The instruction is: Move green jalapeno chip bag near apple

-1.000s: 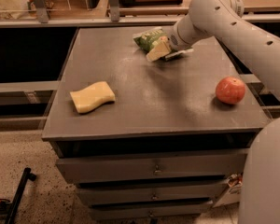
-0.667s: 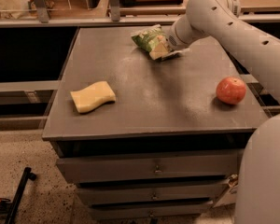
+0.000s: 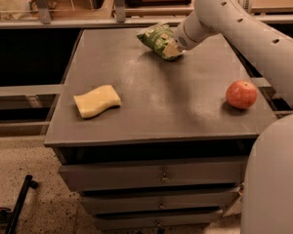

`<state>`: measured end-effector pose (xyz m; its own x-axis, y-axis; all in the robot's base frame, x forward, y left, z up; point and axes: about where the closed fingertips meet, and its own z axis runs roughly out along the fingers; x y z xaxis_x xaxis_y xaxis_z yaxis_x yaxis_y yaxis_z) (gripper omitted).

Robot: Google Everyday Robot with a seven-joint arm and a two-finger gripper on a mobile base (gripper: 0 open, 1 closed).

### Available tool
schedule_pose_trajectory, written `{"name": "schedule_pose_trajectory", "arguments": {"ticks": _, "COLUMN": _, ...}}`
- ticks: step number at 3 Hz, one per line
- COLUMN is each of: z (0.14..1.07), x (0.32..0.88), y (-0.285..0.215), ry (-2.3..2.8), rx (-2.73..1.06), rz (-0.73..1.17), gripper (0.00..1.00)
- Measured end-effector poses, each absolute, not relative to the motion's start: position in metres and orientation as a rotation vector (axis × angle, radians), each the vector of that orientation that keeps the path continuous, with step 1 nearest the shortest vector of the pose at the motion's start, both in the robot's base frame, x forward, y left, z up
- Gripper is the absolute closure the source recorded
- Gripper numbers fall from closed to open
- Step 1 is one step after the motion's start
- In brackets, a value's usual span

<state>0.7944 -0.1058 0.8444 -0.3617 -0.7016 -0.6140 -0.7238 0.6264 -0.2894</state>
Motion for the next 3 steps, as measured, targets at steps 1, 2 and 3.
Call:
{"name": "schedule_pose_trajectory", "arguments": {"ticks": 1, "z": 0.856, "x": 0.797, "y": -0.122, "ry": 2.092, "rx": -1.194, "rz": 0.015, "gripper": 1.0}}
{"name": "schedule_pose_trajectory", "arguments": {"ticks": 2, "z": 0.877, "x": 0.795, "y": -0.145, "ry": 2.078, "rx": -1.267, "rz": -0.034, "gripper": 1.0}}
{"name": "schedule_pose_trajectory", "arguments": {"ticks": 3, "z": 0.904, "x": 0.785, "y": -0.168, "ry": 2.059, "rx": -1.306, "rz": -0.088, "gripper": 1.0}}
